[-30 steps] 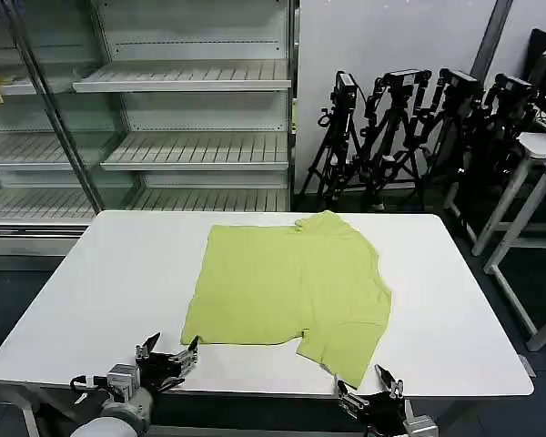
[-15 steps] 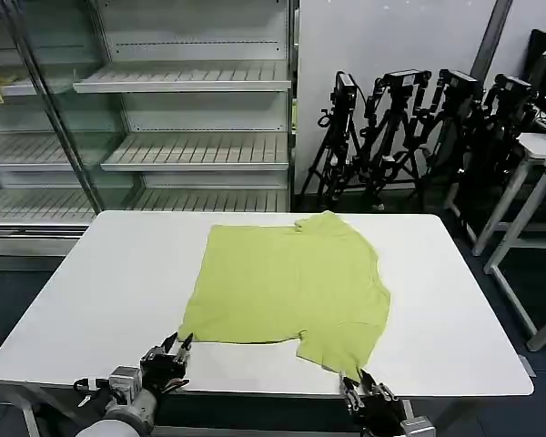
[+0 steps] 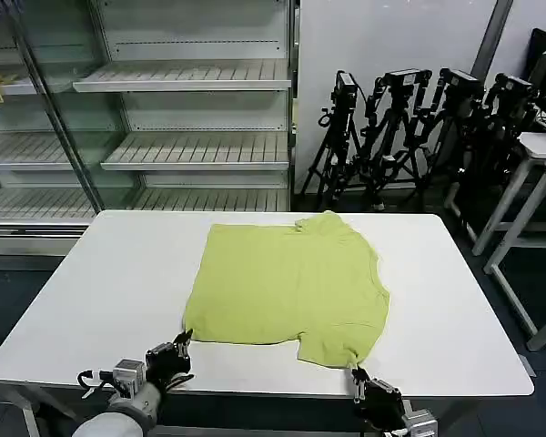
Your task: Fold and organize the clothes.
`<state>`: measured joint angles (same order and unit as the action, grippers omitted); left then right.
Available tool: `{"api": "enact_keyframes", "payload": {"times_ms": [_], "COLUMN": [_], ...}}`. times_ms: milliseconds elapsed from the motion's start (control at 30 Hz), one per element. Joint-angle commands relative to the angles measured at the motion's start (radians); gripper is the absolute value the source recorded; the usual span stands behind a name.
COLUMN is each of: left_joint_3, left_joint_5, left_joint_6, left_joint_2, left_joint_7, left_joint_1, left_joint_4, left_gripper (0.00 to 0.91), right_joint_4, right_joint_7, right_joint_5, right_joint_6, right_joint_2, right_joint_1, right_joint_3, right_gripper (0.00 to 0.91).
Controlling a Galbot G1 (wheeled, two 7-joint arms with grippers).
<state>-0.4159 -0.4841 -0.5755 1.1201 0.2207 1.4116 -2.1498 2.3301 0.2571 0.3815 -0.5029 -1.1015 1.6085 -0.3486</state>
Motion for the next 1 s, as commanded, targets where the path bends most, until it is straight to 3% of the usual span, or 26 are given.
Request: {"api": "enact_keyframes", "payload": {"times_ms": [33,167,400,700,1000], "left_joint_3": [0.010,0.043,0.060,0.068,0.101], "left_joint_5": [-0.002,-0.016,-0.050,-0.073,-0.072], "left_joint_6": [0.000,0.000,0.004,0.008,0.011], "left_joint_2": [-0.003,-0.002,0.020,0.017,0.014], "left_joint_7": [-0.003,-0.004,-0.003,-0.013,-0.032], "left_joint_1": [-0.125,-0.223,-0.346,-0.415,-0.437], "left_joint_4": [0.016,0.081,0.214,0.318,0.350], "left_gripper": [0.020,0.010,0.020,0.010,0.020], "right_joint_4": [-0.073,-0.148,-0.297,-0.428,-0.462], "right_joint_7": [-0.013,-0.020,-0.033,-0.037,-0.039], "right_joint_5": [0.007,0.051,0.043,0.040,0.039], "right_joint_6": [-0.028,-0.071,-0.075,-0.070,-0.071], "right_joint_2": [-0.017,-0.029,-0.047,-0.077,-0.081], "right_joint_1": [-0.231,-0.373,-0.506,-0.605,-0.644], "right_joint_3": [-0.010,0.015,0.069,0.086,0.088], "right_gripper": [0.000,0.000,0.000,0.000,0.000]}}
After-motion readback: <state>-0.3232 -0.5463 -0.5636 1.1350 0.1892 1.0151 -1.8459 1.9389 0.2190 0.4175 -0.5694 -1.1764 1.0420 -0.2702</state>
